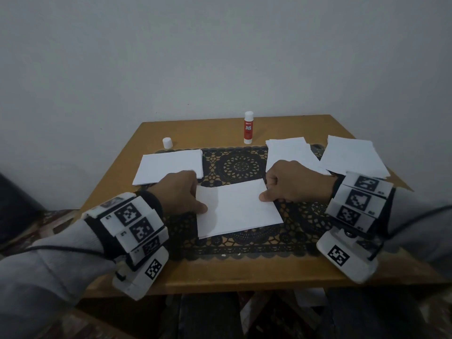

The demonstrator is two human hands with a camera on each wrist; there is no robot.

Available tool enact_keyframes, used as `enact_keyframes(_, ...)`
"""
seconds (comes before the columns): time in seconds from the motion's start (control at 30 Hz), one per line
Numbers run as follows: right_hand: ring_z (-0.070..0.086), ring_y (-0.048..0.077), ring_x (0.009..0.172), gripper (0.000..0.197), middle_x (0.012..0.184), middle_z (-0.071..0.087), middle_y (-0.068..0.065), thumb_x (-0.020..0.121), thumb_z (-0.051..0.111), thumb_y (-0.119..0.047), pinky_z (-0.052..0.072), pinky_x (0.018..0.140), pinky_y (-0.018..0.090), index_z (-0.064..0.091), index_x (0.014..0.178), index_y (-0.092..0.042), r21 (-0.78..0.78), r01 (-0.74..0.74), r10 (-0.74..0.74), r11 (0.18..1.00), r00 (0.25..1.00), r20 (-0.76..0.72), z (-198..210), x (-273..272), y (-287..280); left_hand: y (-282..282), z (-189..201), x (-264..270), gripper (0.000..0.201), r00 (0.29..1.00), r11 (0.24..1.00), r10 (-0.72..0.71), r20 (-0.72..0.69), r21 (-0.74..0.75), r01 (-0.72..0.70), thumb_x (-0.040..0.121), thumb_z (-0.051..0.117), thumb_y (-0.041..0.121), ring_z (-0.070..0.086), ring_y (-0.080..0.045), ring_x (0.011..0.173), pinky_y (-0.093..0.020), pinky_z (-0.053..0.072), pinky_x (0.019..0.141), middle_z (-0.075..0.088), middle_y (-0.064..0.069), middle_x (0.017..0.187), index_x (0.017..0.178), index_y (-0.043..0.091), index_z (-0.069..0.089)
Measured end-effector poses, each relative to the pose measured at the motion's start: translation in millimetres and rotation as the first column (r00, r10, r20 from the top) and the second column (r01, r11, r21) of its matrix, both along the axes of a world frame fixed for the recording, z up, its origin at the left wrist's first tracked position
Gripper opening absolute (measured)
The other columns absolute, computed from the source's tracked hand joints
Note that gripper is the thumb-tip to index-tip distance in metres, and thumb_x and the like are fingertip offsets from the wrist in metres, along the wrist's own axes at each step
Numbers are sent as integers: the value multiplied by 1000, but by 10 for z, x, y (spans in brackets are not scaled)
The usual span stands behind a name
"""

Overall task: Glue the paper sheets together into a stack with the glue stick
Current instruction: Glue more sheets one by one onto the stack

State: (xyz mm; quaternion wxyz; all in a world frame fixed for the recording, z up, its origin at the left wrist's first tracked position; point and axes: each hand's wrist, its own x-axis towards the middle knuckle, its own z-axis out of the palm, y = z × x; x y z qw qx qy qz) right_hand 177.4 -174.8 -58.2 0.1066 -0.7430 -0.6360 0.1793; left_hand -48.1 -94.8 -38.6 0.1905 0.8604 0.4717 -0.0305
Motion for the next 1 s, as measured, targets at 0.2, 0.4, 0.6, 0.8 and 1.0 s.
enact_keyframes(0.2,46,11,60,42,70,53,-2,85,68,-47,34,56,27,45,68,-17,-19,46,-40,999,966,254,18,-52,-31,-164,-9,-34,60,966,974,-186,-179,99,206,89,62,36,47,-23,116,-29,39,96,40,-4,129,143,33,36)
enact_keyframes(0.4,12,31,147,85,160,12,15,91,39,-66,21,118,44,22,151,-9,-328,-222,350,918,844,407,187,-494,-435,-144,2,-63,64,932,959,-242,-269,81,273,89,60,43,43,-23,119,-32,38,101,35,-4,132,146,31,34)
enact_keyframes(0.6,-14,27,148,100,159,-21,13,88,21,-73,3,120,40,-15,151,-5,-524,-167,377,835,868,324,208,-475,-349,-125,8,-36,63,926,950,-262,-272,96,298,88,61,43,44,-22,118,-30,39,100,37,-4,133,145,30,36)
enact_keyframes(0.8,-15,30,148,103,158,-22,16,88,21,-75,4,121,43,-16,150,-1,-559,-157,409,814,839,360,170,-529,-340,-124,-11,-32,63,916,943,-268,-297,115,313,89,60,43,44,-23,117,-33,40,100,37,-5,131,145,30,36)
enact_keyframes(1.0,-16,29,148,102,158,-23,15,89,20,-74,6,122,44,-17,150,-2,-536,-149,370,831,867,334,198,-532,-339,-101,-5,-13,63,914,936,-281,-294,127,328,88,61,42,46,-20,114,-28,39,94,40,-4,127,145,28,37)
